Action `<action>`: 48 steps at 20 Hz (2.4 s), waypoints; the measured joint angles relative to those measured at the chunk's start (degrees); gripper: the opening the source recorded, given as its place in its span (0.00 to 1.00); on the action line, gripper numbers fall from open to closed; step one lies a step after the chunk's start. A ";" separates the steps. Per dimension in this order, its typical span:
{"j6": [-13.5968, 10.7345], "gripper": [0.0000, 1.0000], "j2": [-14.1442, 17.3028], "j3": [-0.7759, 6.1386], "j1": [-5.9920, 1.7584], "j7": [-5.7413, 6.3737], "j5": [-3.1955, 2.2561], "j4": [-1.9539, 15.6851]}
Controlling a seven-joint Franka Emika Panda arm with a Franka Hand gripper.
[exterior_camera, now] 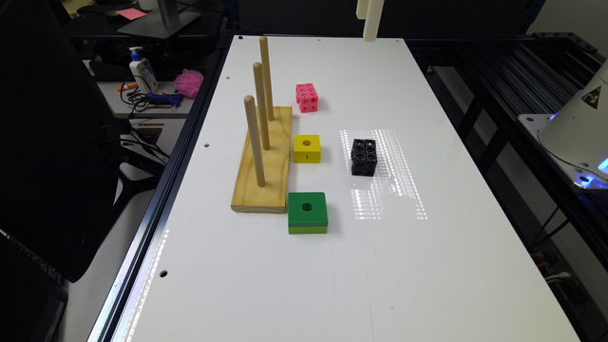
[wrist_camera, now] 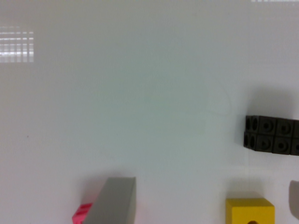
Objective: Pick up pink block.
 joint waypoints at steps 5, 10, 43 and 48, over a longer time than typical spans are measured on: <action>-0.01 1.00 0.00 0.00 -0.02 0.01 0.00 -0.11; -0.01 1.00 0.00 0.00 -0.15 0.01 0.00 -0.12; 0.05 1.00 10.37 -0.07 -3.95 -2.36 -0.28 11.15; 0.05 1.00 10.47 -0.26 -5.79 -4.19 -0.46 11.43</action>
